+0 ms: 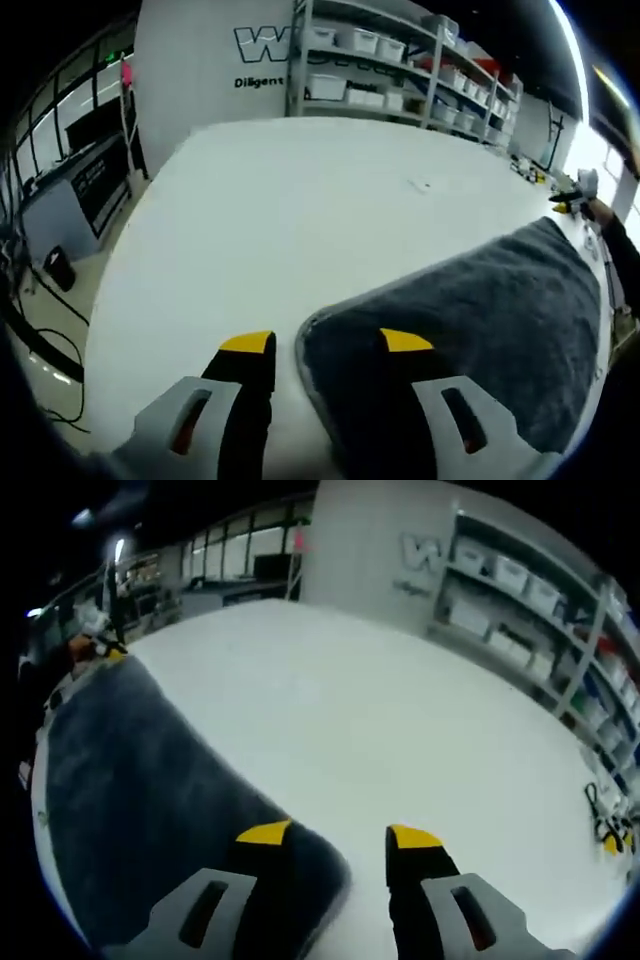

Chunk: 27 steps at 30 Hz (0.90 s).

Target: Open the folded towel by lifting each exposed corner and separating the folded layers until the towel lies flat within the target outline without major curled edges

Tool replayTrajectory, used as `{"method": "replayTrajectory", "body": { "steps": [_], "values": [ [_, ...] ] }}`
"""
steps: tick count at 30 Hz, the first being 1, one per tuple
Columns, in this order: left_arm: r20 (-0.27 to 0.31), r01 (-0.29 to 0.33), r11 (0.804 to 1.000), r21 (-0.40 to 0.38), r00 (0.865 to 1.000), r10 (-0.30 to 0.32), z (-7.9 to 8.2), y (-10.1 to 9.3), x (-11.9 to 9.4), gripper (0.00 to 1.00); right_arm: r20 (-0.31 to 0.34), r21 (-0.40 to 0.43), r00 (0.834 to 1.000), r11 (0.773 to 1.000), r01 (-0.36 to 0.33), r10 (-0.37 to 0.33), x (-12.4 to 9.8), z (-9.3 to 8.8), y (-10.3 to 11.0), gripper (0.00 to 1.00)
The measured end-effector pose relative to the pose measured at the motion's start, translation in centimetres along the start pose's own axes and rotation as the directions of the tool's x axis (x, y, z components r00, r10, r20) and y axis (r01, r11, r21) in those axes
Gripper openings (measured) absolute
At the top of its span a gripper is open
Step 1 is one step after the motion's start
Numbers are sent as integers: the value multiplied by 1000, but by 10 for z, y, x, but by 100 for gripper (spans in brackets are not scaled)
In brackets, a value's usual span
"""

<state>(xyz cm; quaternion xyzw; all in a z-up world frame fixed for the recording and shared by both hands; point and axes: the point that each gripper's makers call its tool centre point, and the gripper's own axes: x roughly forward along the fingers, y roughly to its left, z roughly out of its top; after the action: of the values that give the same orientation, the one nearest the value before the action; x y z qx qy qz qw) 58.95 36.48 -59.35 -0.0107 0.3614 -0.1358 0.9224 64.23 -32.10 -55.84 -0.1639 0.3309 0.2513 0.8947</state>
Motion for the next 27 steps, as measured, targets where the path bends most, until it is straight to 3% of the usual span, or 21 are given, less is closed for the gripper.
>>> {"method": "replayTrajectory", "body": {
  "steps": [8, 15, 20, 21, 27],
  "values": [
    [1, 10, 1000, -14, 1000, -10, -2, -1, 4, 30, -47, 3, 999, 1000, -4, 4, 9, -14, 3, 28],
    [-16, -2, 996, 88, 1000, 4, -4, -3, 4, 23, -108, 18, 994, 1000, 11, -9, 9, -28, 7, 25],
    [-11, 1, 996, 93, 1000, 0, -5, -6, 1, 16, -132, 64, 991, 998, 0, 9, 9, -39, 10, 16],
    [-11, -1, 995, 95, 1000, 2, -9, -16, -2, 14, -134, 65, 991, 998, -13, 22, 10, -40, 13, 14],
    [-15, 7, 995, 103, 1000, -5, -12, -24, -5, 6, -155, 48, 987, 998, -30, 37, 10, -46, 23, 2]
  ]
}}
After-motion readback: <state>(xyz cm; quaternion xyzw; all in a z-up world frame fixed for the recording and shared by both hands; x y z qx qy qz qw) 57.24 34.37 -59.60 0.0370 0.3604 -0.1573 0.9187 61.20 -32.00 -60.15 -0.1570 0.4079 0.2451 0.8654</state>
